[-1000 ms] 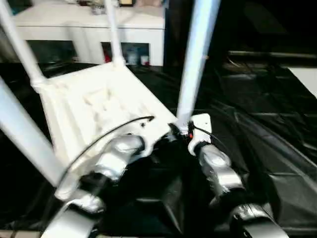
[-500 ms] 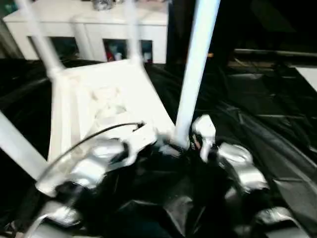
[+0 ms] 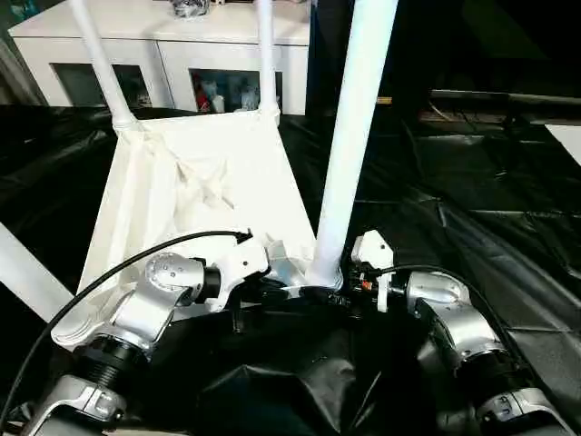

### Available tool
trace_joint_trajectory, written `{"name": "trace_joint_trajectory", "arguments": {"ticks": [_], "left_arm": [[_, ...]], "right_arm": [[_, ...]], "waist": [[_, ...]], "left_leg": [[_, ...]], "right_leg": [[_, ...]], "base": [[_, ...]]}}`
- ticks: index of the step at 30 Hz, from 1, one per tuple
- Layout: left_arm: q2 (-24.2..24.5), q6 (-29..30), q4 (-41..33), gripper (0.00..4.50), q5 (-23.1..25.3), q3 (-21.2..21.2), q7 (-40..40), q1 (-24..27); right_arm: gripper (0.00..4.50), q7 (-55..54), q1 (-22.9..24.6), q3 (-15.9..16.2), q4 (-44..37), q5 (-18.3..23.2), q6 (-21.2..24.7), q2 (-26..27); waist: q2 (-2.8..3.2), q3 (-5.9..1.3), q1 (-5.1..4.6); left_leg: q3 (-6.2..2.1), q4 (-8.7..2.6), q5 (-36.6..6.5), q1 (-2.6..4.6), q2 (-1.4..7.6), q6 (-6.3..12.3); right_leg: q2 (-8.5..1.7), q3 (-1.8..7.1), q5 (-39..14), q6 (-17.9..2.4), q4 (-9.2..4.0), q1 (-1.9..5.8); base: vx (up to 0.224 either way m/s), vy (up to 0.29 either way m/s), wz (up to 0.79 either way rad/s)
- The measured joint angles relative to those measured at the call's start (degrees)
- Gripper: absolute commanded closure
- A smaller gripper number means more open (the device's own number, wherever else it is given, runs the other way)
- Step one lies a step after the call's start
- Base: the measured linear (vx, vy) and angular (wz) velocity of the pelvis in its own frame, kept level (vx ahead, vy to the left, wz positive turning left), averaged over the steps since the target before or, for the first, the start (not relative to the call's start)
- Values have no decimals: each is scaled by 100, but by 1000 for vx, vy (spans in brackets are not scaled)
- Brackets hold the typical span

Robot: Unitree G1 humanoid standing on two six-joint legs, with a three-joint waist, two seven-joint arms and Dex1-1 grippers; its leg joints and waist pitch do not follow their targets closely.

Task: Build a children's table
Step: Rotate leg to tighten

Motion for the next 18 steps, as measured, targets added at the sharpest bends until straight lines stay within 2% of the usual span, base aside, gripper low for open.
{"name": "trace_joint_trajectory", "arguments": {"ticks": [9,18], "left_arm": [[40,49,-22,450,-42,0,-96,10],[-10,79,-11,450,-46,8,14,23]], "right_arm": [[178,68,7,-22,-22,14,35,-18],[186,-254,109,-85,-14,-18,-38,145]], "waist": [[0,0,2],[-1,-1,-9]], "left_leg": [[0,3,0,-1,0,2],[0,10,0,7,0,1]], "right_leg": [[0,0,0,0,1,0],[0,2,1,-1,9,4]], "base": [[0,0,0],[0,0,0]]}}
